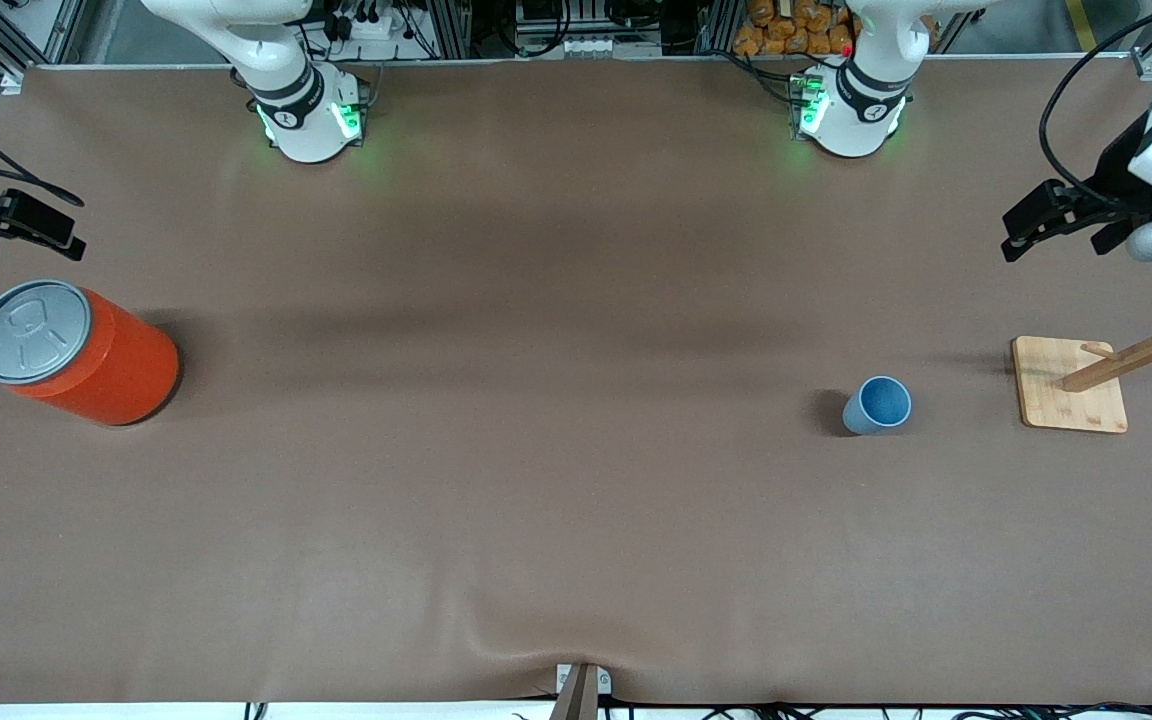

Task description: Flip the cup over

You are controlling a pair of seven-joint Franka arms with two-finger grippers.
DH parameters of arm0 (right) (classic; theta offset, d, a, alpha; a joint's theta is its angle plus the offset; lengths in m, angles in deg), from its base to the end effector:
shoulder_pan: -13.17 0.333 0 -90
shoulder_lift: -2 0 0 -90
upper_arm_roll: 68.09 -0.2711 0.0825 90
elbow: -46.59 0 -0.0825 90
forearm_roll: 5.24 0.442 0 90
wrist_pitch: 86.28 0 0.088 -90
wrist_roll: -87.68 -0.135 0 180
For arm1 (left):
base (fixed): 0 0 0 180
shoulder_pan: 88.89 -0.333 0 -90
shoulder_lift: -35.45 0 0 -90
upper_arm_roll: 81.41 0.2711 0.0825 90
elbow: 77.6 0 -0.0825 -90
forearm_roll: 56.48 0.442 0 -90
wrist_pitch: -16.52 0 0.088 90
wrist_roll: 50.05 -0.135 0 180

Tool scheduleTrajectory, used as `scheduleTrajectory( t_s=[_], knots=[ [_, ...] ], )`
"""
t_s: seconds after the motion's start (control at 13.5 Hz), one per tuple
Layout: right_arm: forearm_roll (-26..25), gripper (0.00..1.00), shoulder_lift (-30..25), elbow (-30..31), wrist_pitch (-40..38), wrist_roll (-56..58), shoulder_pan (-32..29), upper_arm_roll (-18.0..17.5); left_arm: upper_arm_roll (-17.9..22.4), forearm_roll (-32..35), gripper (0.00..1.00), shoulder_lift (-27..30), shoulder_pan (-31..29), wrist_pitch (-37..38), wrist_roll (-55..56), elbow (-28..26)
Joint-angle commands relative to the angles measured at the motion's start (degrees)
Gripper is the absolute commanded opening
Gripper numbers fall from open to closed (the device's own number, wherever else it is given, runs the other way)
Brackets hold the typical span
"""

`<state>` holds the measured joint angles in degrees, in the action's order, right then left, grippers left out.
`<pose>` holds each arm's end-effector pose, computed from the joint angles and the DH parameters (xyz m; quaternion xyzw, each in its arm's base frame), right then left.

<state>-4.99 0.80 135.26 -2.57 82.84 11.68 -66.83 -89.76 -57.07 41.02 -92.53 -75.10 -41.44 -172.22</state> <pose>0.5930 -0.0280 0.5672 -0.9973 0.0660 0.0328 0.0018 0.5882 -0.0528 0.5691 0.9992 0.0342 0.0220 0.0006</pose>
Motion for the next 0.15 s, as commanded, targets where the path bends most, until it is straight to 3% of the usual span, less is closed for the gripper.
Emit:
scheduleTrajectory(
  t_s=[0.0, 0.07],
  knots=[
    [-0.95, 1.00, -0.02, -0.79, -0.83, -0.96, 0.44, -0.03, 0.00, 0.60, 1.00, -1.52, -0.67, 4.08, -1.32, 4.61],
    [-0.87, 1.00, -0.02, -0.79, -0.83, -0.96, 0.35, -0.03, 0.00, 0.68, 1.00, -1.87, -0.58, 4.08, -1.31, 4.62]
  ],
)
